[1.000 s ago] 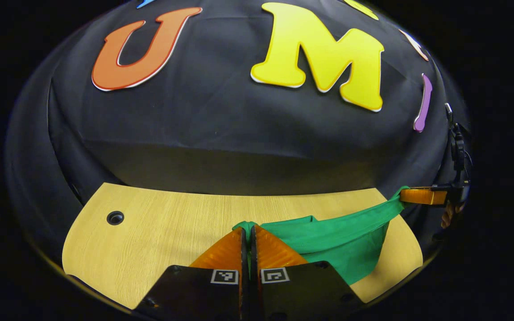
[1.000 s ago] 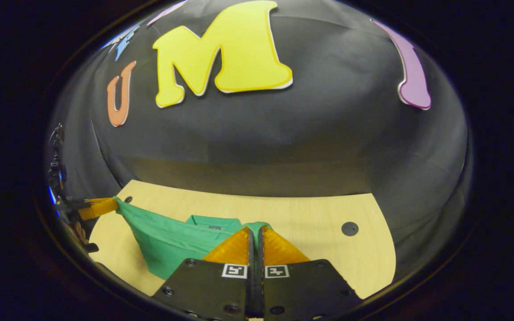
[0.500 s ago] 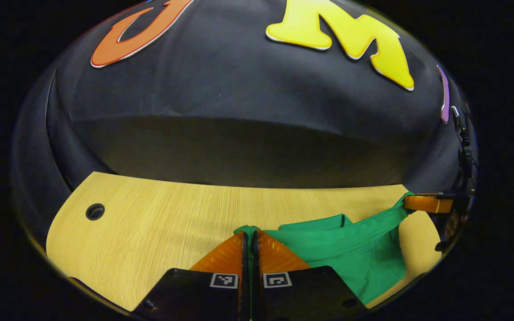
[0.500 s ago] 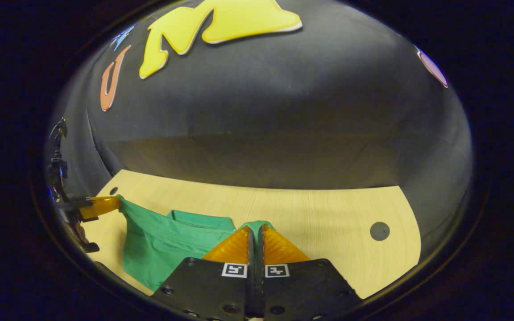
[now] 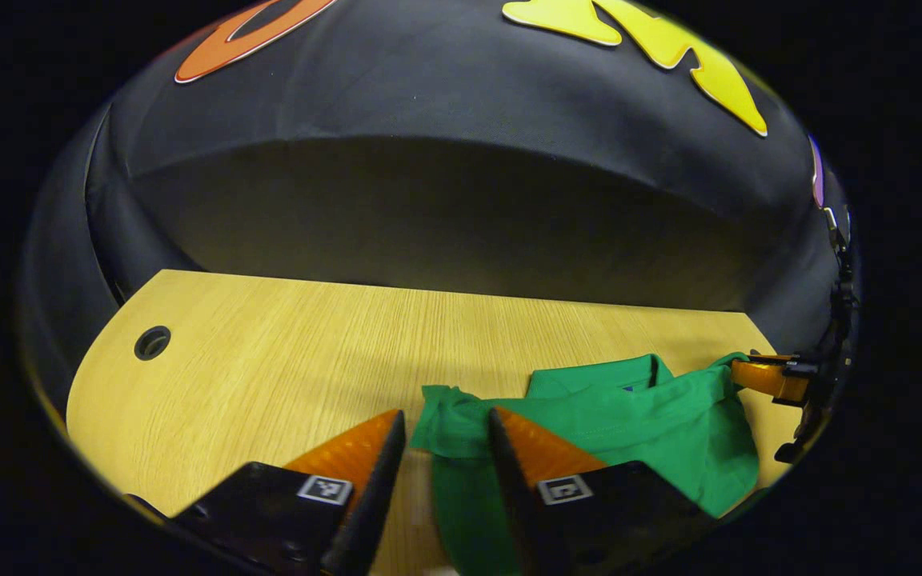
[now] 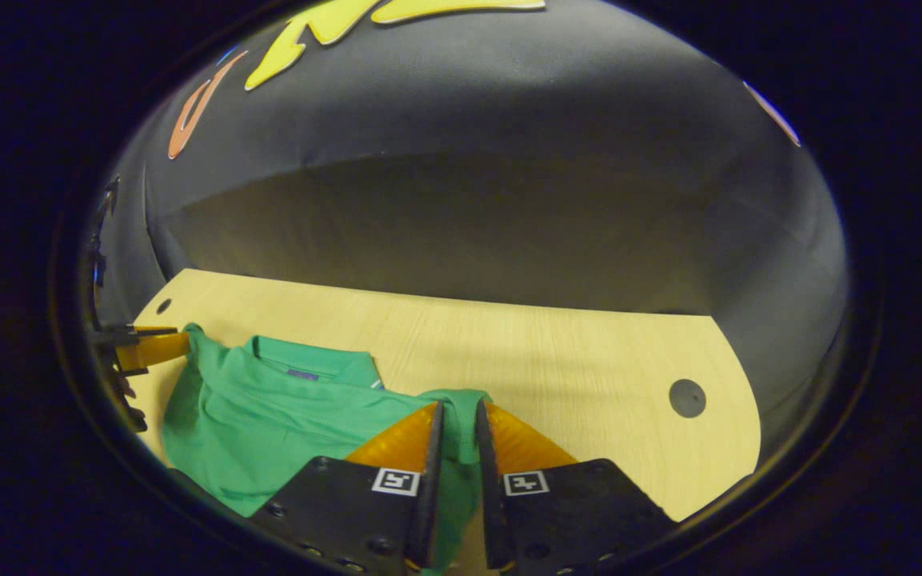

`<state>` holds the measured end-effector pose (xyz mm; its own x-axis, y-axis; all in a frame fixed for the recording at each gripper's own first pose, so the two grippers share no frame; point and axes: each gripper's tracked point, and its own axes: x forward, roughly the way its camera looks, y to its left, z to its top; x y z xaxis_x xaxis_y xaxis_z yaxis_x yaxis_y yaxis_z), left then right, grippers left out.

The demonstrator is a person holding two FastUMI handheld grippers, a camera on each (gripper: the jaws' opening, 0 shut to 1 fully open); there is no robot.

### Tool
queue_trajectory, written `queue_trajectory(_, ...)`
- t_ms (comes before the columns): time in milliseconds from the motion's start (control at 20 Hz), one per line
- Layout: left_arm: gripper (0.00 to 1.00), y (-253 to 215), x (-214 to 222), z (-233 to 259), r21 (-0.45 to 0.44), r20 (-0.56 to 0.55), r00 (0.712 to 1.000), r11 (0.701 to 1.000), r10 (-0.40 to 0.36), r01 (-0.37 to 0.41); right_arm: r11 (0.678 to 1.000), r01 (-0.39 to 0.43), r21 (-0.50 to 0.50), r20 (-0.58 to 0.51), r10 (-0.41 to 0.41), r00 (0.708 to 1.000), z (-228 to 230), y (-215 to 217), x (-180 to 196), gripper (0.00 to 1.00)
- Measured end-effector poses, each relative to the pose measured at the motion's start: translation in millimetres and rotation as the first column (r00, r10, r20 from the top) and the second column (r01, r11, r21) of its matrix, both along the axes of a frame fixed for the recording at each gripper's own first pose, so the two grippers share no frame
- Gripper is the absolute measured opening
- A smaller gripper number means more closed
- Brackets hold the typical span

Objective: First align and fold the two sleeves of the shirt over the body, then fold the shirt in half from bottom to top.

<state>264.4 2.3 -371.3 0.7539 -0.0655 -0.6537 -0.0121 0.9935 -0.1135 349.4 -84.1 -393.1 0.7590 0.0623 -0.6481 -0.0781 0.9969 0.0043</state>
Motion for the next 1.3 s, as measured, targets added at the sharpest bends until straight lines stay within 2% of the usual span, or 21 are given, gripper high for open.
queue_trajectory(100, 1.0, 4, -6, 10, 0.023, 0.014, 1.0, 1.0, 0.016, -0.017, 1.0, 0.017, -0.012, 0.023, -0.017, 1.0, 14, -5, -7, 0.61)
queue_trajectory(200, 1.0, 2, -6, 30, 0.042, 0.046, 0.999, 0.999, 0.02, -0.021, 0.999, 0.044, -0.008, 0.06, -0.044, 0.997, 38, -7, -15, 0.99)
queue_trajectory(400, 1.0, -4, -17, 107, 0.068, 0.18, 0.983, 0.997, 0.033, -0.046, 0.997, 0.082, 0.01, 0.157, -0.082, 0.984, 106, -4, -37, 0.98)
queue_trajectory(650, 1.0, -34, -57, 210, 0.087, 0.362, 0.932, 0.994, 0.03, -0.065, 0.998, 0.066, 0.021, 0.322, -0.069, 0.944, 209, 3, -85, 0.98)
queue_trajectory(850, 1.0, -51, -106, 276, 0.096, 0.47, 0.882, 0.991, 0.035, -0.09, 0.999, 0.05, 0.017, 0.435, -0.053, 0.899, 279, 14, -144, 0.98)
queue_trajectory(1000, 1.0, -65, -154, 327, 0.115, 0.534, 0.845, 0.989, 0.016, -0.092, 0.997, 0.056, 0.06, 0.485, -0.078, 0.871, 322, 24, -205, 0.98)
queue_trajectory(1150, 1.0, -76, -196, 361, 0.106, 0.571, 0.821, 0.99, 0.013, -0.09, 0.993, 0.068, 0.101, 0.523, -0.111, 0.845, 352, 33, -262, 0.97)
queue_trajectory(1300, 1.0, -82, -235, 377, 0.107, 0.587, 0.81, 0.99, 0.008, -0.088, 0.995, 0.06, 0.081, 0.561, -0.095, 0.822, 374, 42, -320, 0.97)
